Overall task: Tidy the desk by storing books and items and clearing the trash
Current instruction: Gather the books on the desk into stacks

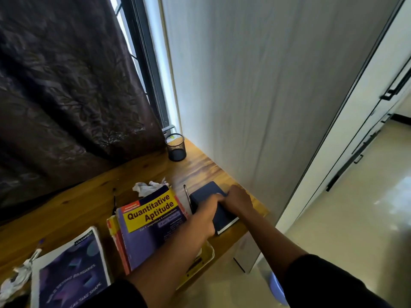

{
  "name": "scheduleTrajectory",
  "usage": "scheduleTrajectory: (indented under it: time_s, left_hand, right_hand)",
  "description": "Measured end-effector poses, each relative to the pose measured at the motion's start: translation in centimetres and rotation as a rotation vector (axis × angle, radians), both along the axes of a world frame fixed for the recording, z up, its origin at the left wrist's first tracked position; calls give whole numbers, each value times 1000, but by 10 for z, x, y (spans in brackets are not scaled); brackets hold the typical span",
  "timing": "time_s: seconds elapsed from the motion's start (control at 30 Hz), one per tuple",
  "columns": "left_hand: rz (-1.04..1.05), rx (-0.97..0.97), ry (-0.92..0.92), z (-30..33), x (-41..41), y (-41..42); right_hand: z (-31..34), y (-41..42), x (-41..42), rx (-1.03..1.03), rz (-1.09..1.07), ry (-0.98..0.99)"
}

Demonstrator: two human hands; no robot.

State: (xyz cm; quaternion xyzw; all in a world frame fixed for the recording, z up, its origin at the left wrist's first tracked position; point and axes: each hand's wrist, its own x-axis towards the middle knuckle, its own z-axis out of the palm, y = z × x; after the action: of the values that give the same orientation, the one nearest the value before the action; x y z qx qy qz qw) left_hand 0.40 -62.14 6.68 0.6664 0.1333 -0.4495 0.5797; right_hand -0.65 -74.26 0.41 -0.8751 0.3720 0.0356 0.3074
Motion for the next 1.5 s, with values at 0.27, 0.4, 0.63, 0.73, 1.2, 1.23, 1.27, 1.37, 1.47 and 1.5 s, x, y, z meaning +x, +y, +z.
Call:
scheduleTrajectory:
  time_s: [0.27,0.4,0.63,0.73,1.2,1.23,1.27,1.37,1.47,1.5]
  left_hand:
    - [62,14,-59,-6,0,-1]
    - [157,-55,-97,-18,9,-10]
    - [80,-14,-297,-1,8,-9]
    - [40,13,-405,5,10,7]
    - [265,107,-457,7,33,154]
    - [266,150,-478,7,34,163]
    - [258,191,-495,5,36,172]
    - [188,276,-508,-1,38,192]
    - [143,315,-528,-6,37,203]
    - [141,326,-545,-6,35,205]
  right_hand:
    - [4,-5,2,-7,-21,8]
    - [8,-3,0,169,-164,-85]
    - [10,-1,0,579,-413,-271]
    - [19,10,-3,602,-399,-382]
    - [42,121,28,633,-65,-415]
    - [39,131,32,612,-52,-404]
    - [35,139,37,583,-38,-399]
    - [30,157,44,383,58,-364]
    - [33,166,49,190,175,-332]
    - [35,168,50,150,209,-332]
